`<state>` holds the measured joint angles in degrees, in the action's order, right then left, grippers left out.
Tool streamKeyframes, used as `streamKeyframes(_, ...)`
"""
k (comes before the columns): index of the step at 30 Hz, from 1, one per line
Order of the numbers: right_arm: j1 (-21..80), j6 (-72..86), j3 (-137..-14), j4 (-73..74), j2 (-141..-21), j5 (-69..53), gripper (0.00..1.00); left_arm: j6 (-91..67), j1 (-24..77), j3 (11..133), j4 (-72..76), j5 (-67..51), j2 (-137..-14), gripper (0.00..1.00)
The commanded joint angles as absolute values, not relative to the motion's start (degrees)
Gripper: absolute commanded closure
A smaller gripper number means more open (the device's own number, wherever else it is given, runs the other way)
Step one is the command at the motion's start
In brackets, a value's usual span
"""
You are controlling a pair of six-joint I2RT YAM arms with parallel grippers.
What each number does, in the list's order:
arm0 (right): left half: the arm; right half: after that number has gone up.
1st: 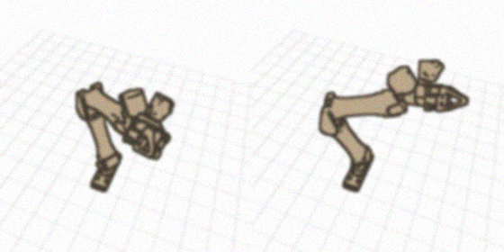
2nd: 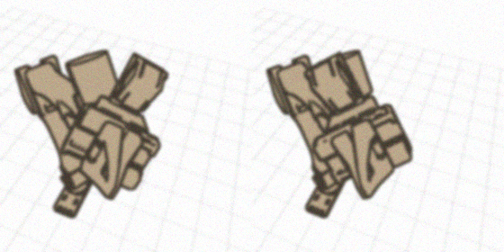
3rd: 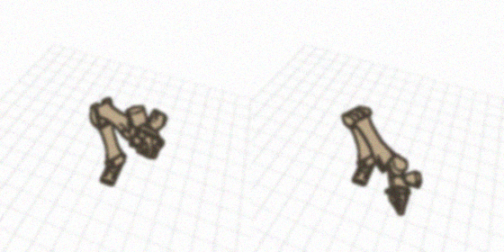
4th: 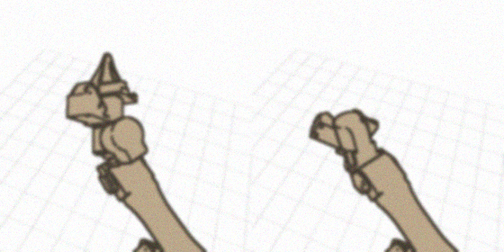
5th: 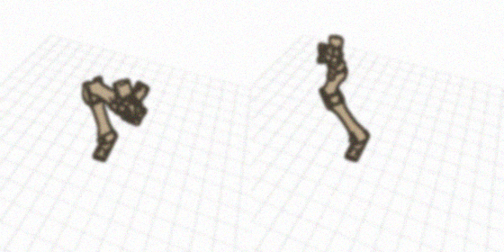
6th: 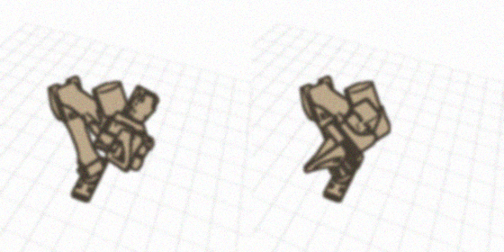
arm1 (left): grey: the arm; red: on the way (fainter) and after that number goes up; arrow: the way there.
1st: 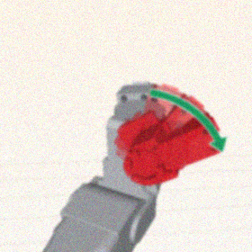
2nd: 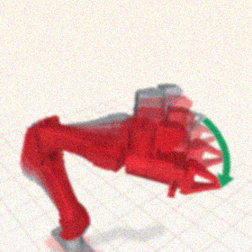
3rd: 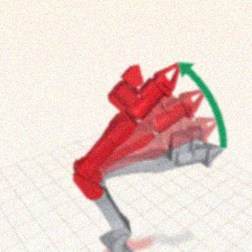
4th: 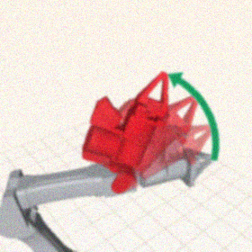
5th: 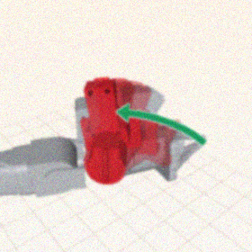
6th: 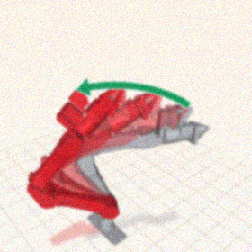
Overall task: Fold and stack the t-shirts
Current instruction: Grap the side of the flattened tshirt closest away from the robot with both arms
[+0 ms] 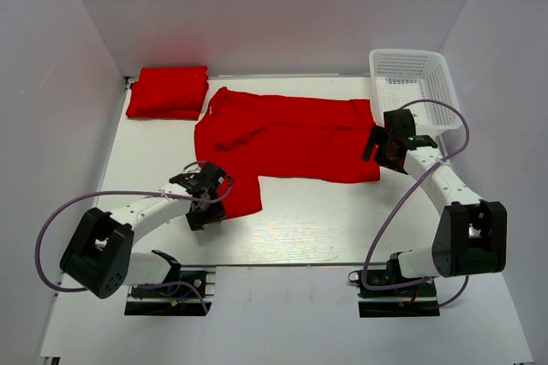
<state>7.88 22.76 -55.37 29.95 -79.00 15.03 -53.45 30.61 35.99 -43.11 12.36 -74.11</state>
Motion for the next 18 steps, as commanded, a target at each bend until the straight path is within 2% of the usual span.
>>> streamKeyframes(1, 7.5, 23.3, -55.2, 29.5, -77.1, 14.5, 0.1, -54.6, 29.7, 34.5, -40.2, 13.4, -76.3, 0.36)
streamKeyframes(3, 7.3, 23.1, -55.0, 30.1, -77.2, 14.5, 0.1, -54.6, 29.1, 34.0, -39.6, 13.4, -77.0, 0.41)
streamKeyframes(5, 7.5, 23.1, -54.8, 30.5, -77.1, 14.4, 0.1, -54.0, 29.1, 34.0, -39.1, 14.2, -77.5, 0.41)
streamKeyframes(11, 7.1, 23.3, -54.0, 30.6, -76.6, 14.9, 0.1, -50.5, 27.9, 34.0, -34.5, 13.5, -79.2, 0.55)
streamKeyframes(14, 6.9, 23.2, -53.5, 30.5, -76.6, 14.8, 0.1, -47.5, 27.4, 33.5, -31.5, 11.8, -79.2, 0.68)
streamKeyframes(15, 7.1, 23.3, -53.6, 30.4, -76.7, 14.8, 0.1, -46.9, 27.4, 33.5, -30.0, 11.1, -79.2, 0.77)
streamKeyframes(18, 7.1, 23.3, -53.2, 30.4, -76.4, 14.9, 0.1, -44.8, 27.4, 33.5, -29.4, 11.1, -79.7, 0.9)
